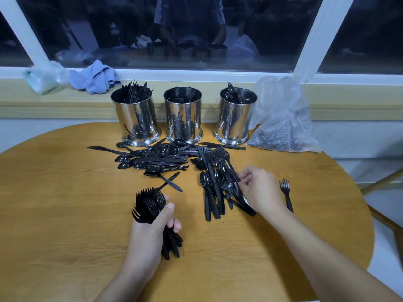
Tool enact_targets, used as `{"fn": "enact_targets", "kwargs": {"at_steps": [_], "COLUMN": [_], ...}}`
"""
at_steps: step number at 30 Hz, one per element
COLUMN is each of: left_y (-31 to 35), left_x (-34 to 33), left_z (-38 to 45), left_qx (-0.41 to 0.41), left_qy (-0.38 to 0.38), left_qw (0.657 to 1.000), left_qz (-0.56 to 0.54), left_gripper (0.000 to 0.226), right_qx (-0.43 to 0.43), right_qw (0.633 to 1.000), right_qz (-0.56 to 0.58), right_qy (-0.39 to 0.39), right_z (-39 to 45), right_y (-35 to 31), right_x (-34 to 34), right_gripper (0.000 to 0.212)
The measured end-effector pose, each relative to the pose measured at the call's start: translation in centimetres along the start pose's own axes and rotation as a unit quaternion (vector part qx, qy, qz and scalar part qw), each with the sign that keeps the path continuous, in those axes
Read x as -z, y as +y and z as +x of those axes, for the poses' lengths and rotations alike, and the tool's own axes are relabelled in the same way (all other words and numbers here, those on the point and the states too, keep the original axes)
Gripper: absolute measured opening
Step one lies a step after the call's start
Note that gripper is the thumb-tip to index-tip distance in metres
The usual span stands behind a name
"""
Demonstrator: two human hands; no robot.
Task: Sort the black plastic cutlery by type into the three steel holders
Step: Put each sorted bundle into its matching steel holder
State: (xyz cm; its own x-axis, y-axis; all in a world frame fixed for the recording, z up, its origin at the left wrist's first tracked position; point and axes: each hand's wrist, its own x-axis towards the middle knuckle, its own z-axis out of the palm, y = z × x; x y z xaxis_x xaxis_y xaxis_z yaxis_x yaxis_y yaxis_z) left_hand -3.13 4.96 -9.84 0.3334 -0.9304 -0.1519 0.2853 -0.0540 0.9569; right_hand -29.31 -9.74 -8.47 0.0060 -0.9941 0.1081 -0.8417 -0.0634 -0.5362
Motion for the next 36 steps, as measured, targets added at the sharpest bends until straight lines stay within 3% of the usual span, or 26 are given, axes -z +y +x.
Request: {"fn": "enact_targets", "kwargs": {"at_steps": [6, 10, 13, 17, 19, 22, 25, 27, 32, 36], "left_y": [1.0, 1.6, 1.9, 1.8, 1.6, 1.7, 1.7, 1.5, 0.6, 0.4], "left_x": [-0.6, -2.0, -3.4, -4.2, -4.4, -4.3, -3.4, -2.8, -2.4, -2.4], "left_z": [-0.4, 0.0, 0.8, 1.7, 1.7, 1.3, 1.1, 0.9, 0.2, -0.1], "left_qx": [0.024, -0.006, -0.019, 0.003, 0.022, 0.033, 0.068, 0.076, 0.034, 0.010], "left_qy": [-0.022, -0.057, -0.037, -0.023, -0.011, -0.003, 0.007, 0.001, -0.033, -0.052], "left_qw": [0.999, 0.998, 0.998, 0.998, 0.998, 0.997, 0.991, 0.991, 0.997, 0.998], "left_qz": [-0.022, 0.033, -0.036, -0.058, -0.061, -0.077, -0.114, -0.108, -0.053, -0.040], "left_gripper": [0.021, 0.048, 0.031, 0.044, 0.035, 0.018, 0.018, 0.021, 0.025, 0.022], "right_qx": [-0.026, 0.027, 0.067, 0.098, 0.118, 0.111, 0.104, 0.091, 0.062, 0.051], "right_qw": [0.992, 0.965, 0.948, 0.928, 0.928, 0.946, 0.986, 0.993, 0.995, 0.997], "right_qz": [0.123, 0.228, 0.248, 0.272, 0.254, 0.238, 0.127, 0.051, -0.067, -0.051], "right_qy": [-0.020, -0.126, -0.191, -0.234, -0.245, -0.191, -0.015, 0.049, 0.040, 0.034], "right_z": [-1.7, -5.2, -7.4, -9.0, -9.3, -9.4, -8.6, -7.8, -7.2, -7.6], "right_y": [-1.0, -3.8, -6.0, -7.8, -8.1, -7.3, -4.7, -3.1, -1.2, -1.1], "right_x": [1.6, 1.7, 0.6, -0.6, -0.9, -1.0, -0.8, -0.6, -0.7, -0.4], "right_gripper": [0.018, 0.022, 0.022, 0.023, 0.025, 0.026, 0.012, 0.009, 0.018, 0.014]}}
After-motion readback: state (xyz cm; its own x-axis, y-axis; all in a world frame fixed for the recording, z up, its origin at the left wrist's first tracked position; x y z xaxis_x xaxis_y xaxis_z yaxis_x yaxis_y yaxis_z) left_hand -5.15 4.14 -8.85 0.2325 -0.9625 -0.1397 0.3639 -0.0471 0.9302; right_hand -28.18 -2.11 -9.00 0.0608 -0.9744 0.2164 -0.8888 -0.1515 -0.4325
